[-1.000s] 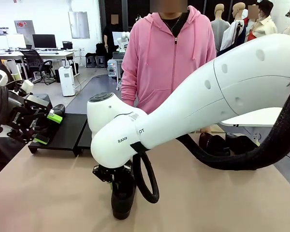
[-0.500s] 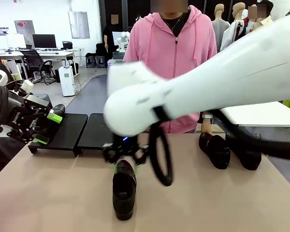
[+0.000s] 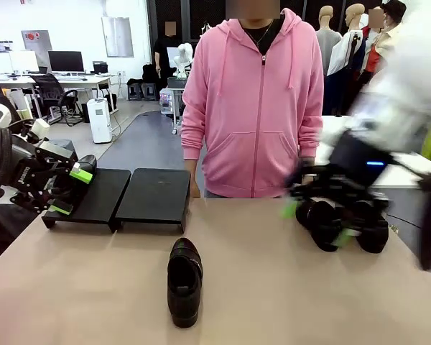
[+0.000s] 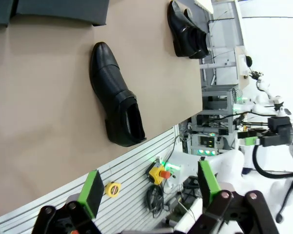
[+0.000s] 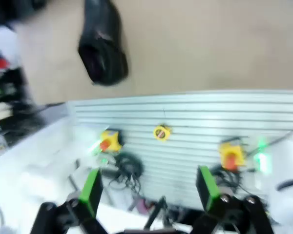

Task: Organize the shoes by placing them on the stand.
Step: Pick up one Shoe and place it in the middle of the table.

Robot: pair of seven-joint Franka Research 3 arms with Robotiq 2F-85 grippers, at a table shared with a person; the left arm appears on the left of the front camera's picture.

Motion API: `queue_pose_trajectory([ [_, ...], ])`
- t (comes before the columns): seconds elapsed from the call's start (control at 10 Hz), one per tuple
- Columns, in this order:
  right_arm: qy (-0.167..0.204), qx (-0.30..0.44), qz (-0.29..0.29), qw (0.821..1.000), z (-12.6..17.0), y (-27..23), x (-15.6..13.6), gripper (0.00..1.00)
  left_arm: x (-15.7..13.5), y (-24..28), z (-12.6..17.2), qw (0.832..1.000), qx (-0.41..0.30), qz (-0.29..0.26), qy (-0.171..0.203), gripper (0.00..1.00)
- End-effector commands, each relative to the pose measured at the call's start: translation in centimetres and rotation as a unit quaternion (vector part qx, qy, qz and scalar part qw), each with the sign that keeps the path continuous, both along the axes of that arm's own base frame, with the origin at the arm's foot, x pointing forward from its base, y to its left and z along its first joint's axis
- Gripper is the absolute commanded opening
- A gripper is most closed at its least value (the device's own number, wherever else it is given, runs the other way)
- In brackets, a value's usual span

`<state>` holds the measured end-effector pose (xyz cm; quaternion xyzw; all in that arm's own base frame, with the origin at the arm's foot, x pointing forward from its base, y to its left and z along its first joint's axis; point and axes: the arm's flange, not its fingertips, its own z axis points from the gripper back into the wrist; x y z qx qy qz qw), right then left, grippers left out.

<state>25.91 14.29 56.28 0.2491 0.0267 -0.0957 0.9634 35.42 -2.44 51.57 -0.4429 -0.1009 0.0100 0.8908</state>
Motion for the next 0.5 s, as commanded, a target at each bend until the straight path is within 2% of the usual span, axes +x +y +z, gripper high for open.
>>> queue_pose_trajectory([
  [0.0,0.013,0.085,-0.069,0.994,-1.9,-10.1,-2.2,1.00,-0.2,0.1,0.3,1.000,0.004,-0.002,0.005,1.00],
  [0.1,0.034,0.103,-0.096,0.989,-4.6,-13.0,-2.5,1.00,-0.2,0.1,0.3,1.000,0.004,-0.002,0.005,1.00],
  [0.2,0.019,0.129,-0.080,0.988,-7.0,-15.2,-2.8,1.00,-0.2,0.1,0.3,1.000,0.004,-0.002,0.005,1.00],
  [0.3,0.022,0.160,-0.069,0.984,-9.4,-16.9,-2.8,1.00,-0.2,0.1,0.3,1.000,0.004,-0.002,0.005,1.00],
  [0.4,0.006,0.177,-0.075,0.981,-11.7,-17.6,-2.9,1.00,-0.2,0.1,0.3,1.000,0.004,-0.002,0.005,1.00],
])
